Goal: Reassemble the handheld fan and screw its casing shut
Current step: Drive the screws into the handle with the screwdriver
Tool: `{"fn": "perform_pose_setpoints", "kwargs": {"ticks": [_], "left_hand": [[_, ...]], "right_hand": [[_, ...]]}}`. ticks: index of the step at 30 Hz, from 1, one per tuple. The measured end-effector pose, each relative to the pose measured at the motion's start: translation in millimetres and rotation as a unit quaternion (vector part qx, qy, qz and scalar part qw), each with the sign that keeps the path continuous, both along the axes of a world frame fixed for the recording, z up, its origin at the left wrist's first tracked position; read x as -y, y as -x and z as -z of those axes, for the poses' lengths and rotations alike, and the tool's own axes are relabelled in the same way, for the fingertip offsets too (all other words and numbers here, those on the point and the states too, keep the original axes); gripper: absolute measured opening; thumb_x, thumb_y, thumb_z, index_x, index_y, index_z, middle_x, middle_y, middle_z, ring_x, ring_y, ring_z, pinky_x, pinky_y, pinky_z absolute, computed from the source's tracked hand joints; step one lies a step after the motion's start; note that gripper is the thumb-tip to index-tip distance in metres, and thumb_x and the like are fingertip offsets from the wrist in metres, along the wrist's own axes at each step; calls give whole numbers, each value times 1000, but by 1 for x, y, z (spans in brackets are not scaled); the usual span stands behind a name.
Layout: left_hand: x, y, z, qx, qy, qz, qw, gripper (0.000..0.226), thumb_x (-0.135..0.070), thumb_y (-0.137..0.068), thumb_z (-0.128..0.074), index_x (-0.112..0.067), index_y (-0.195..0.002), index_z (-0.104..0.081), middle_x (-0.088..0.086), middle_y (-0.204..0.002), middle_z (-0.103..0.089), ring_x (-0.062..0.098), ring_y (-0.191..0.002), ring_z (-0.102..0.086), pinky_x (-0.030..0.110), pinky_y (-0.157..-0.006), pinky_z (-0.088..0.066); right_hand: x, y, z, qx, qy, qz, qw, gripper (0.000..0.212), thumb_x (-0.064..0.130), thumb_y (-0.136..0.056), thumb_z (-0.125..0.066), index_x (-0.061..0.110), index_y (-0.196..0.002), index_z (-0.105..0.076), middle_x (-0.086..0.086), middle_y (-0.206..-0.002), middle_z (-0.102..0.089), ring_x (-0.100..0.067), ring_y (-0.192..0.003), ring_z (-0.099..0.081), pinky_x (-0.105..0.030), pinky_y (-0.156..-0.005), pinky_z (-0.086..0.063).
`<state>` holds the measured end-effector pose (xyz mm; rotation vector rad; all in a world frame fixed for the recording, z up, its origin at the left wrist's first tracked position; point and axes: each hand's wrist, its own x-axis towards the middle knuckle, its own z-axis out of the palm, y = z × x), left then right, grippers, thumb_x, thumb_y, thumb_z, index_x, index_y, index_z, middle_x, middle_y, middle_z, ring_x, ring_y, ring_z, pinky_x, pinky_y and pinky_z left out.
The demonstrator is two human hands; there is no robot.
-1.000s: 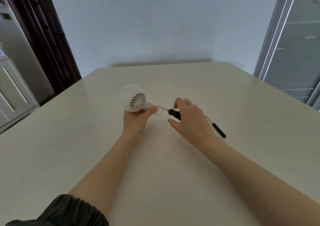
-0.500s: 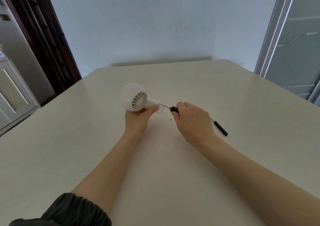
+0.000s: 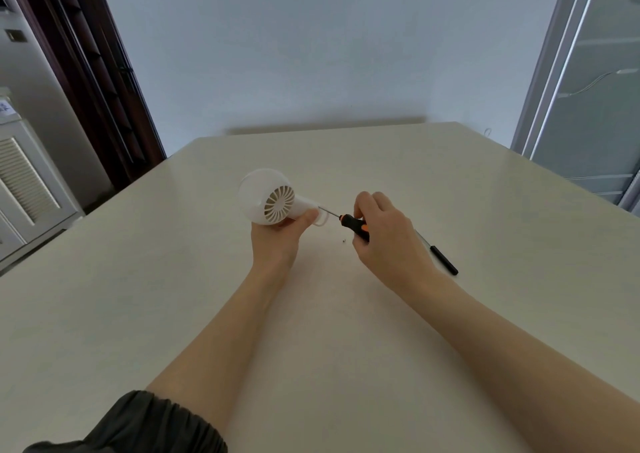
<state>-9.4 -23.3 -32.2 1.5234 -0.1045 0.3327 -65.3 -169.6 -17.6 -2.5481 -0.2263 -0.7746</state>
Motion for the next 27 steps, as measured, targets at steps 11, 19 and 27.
{"fn": "perform_pose_setpoints", "kwargs": {"ticks": [11,19,27], "left_hand": [[3,-3,2,-31,-3,-12,999,25,-11,-73,-79,-11,-93,-64,8,-93,-67,17,-87,-61,40,-88,-51],[2,0,3,-11,-27,-9,1000,28,-13,-73,-80,-8,-98,-66,9,-99,-70,19,-93,-65,33,-84,-51],[3,2,2,-6,-24,-7,1000,21,-14,-73,-80,-17,-87,-65,1,-87,-67,12,-81,-61,31,-79,-50]], "right_hand": [[-1,-6,7,-17,94,75,993,20,30,-100,-37,13,-93,-47,4,-82,-39,-17,-71,-36,-29,-61,-26],[4,-8,10,-80,-4,15,997,25,30,-96,-45,9,-82,-45,-5,-78,-50,-26,-72,-48,-33,-61,-33],[3,-2,5,-8,-12,7,1000,12,7,-85,-55,11,-91,-46,-3,-84,-50,-29,-68,-53,-38,-62,-43]]}}
